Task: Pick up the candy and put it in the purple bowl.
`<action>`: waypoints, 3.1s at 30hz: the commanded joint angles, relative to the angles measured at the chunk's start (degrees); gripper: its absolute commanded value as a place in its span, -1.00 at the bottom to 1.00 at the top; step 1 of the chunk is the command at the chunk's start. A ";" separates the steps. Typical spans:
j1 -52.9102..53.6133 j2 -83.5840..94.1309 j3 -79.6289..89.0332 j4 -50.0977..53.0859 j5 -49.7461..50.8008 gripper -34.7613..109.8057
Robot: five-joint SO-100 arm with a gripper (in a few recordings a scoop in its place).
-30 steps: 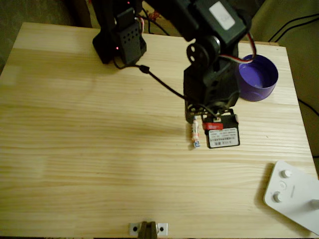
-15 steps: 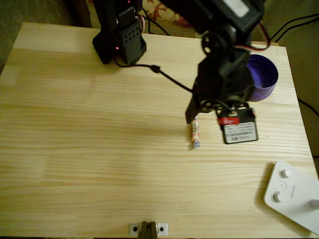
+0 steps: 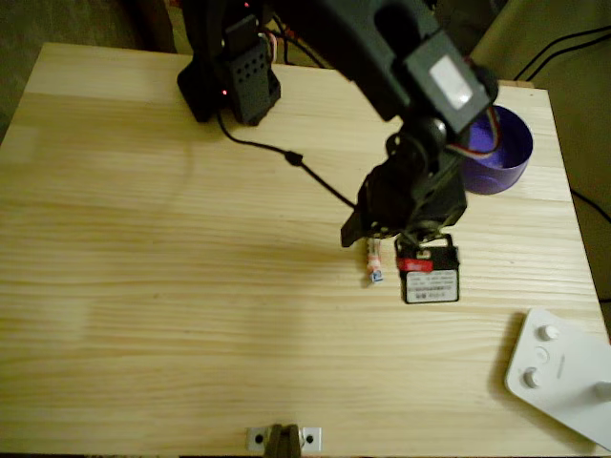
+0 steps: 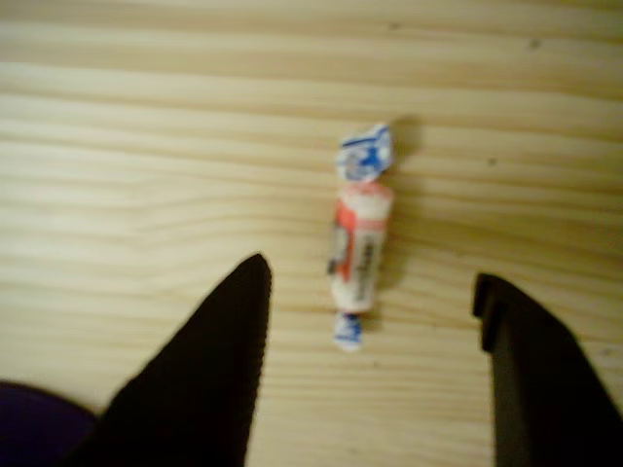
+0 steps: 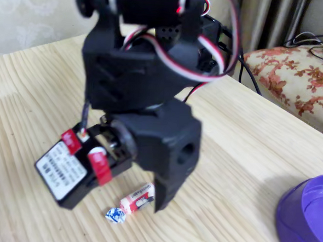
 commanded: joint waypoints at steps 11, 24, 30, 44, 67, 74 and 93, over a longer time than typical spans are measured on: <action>0.18 -2.46 -7.38 -0.18 2.46 0.08; 0.26 -5.89 -7.65 -0.18 3.87 0.04; 0.35 -6.15 -7.82 -0.18 3.78 -0.13; 3.16 -4.75 -3.96 -1.05 -1.05 -0.23; 9.05 2.90 2.20 -0.79 -4.31 -0.47; 13.89 17.14 2.29 0.18 -4.39 -0.52; 5.98 56.60 7.29 4.31 -8.17 -0.52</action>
